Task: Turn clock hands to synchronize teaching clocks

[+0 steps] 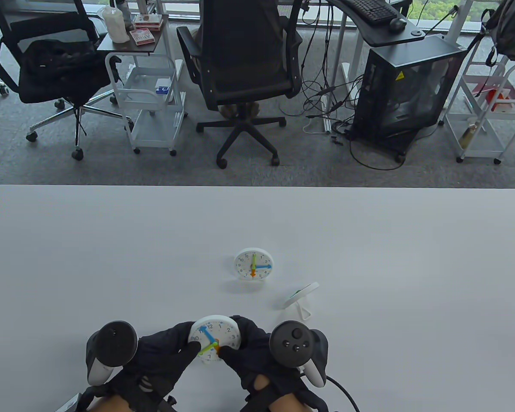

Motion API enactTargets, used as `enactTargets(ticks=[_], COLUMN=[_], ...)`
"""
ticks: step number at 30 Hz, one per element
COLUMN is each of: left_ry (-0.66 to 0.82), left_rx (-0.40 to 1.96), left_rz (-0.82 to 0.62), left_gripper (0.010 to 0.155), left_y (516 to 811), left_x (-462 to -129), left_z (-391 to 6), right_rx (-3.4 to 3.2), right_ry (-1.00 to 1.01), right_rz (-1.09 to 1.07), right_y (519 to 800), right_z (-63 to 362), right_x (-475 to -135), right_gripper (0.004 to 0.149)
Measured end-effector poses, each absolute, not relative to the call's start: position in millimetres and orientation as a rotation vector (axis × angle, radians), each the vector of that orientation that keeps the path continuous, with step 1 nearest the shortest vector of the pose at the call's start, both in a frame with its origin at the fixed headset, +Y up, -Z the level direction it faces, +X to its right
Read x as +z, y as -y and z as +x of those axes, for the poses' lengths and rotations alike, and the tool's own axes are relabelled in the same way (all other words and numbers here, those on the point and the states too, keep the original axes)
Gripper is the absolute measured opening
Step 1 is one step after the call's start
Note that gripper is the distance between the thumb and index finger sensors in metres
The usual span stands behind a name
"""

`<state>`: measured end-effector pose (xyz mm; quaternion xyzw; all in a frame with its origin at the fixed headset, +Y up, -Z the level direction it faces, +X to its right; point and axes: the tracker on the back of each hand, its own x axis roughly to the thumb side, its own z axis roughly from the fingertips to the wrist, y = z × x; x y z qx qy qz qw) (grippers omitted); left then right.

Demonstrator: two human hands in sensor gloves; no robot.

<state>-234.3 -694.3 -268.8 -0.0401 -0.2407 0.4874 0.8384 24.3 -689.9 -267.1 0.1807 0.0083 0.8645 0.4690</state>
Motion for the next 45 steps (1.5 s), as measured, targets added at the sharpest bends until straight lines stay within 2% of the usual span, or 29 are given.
enactTargets(ticks=[12, 18, 22, 28, 45], left_ry=[0.505, 0.492, 0.505, 0.547, 0.581], left_rx=[1.045, 1.074, 1.076, 0.991, 0.892], left_rz=[-0.095, -0.122, -0.136, -0.128, -0.090], left_gripper=[0.053, 0.053, 0.053, 0.053, 0.053], left_y=[694.8, 697.2, 697.2, 694.3, 691.8], left_x=[-269.4, -271.3, -270.6, -263.8, -257.9], left_z=[-234.4, -235.3, -233.6, -225.2, -217.6], right_rx=[2.128, 2.055, 2.117, 2.123, 2.284], right_ry=[-0.034, -0.032, 0.020, 0.087, 0.133], right_rz=[0.460, 0.473, 0.481, 0.505, 0.495], right_y=[689.9, 692.7, 691.0, 684.4, 687.3], right_z=[23.4, 24.9, 25.1, 25.5, 18.1], right_x=[-267.5, -266.2, -264.9, -261.4, -259.7], right_gripper=[0.071, 0.081, 0.083, 0.084, 0.087])
